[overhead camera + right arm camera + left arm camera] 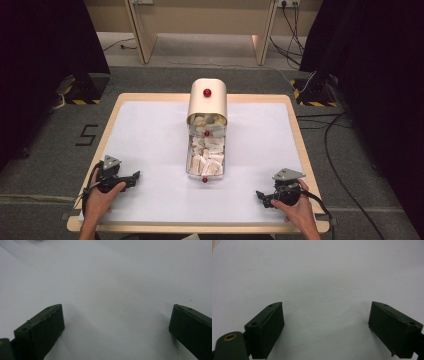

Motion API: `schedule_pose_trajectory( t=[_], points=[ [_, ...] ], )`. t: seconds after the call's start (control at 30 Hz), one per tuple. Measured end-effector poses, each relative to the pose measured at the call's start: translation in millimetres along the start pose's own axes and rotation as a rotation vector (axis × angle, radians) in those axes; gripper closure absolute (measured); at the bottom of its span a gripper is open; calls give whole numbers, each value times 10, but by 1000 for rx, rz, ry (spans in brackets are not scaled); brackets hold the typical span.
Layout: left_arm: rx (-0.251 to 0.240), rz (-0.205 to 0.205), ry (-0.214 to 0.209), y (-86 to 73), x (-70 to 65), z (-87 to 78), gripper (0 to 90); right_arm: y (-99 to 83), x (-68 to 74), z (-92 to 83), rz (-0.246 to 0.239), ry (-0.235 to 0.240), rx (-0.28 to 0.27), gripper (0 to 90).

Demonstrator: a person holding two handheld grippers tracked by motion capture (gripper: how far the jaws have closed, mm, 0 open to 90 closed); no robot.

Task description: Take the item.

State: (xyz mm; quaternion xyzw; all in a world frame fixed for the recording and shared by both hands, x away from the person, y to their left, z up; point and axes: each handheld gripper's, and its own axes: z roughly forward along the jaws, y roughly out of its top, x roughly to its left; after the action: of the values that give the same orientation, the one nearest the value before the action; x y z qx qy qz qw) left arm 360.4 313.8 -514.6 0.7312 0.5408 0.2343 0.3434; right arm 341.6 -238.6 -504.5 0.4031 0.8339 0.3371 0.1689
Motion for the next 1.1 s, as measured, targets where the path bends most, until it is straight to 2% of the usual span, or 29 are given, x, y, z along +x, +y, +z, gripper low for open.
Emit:
schedule_pose_trajectory(
  t=[0.23, 0.3, 0.4, 0.5, 0.63, 0.87, 1.1],
  points=[
    [0, 2, 0, 0, 1, 0, 122, -2, -2, -7, 2, -2, -6, 25],
    [0, 2, 0, 1, 2, 0, 122, -7, -3, -19, 7, -4, -16, 65],
    [0, 1, 0, 1, 2, 0, 122, -8, -21, -49, 7, 20, -51, 218],
    [0, 1, -1, 1, 2, 0, 122, 6, -17, -67, 16, 29, -74, 186],
    [0, 1, -1, 1, 3, 0, 122, 28, 3, -95, 7, 33, -100, 218],
    [0, 1, -1, 0, 2, 0, 122, 39, 5, -143, 28, 41, -132, 251],
    [0, 1, -1, 0, 2, 0, 122, 116, 68, -207, 8, 32, -168, 285]
  ],
)
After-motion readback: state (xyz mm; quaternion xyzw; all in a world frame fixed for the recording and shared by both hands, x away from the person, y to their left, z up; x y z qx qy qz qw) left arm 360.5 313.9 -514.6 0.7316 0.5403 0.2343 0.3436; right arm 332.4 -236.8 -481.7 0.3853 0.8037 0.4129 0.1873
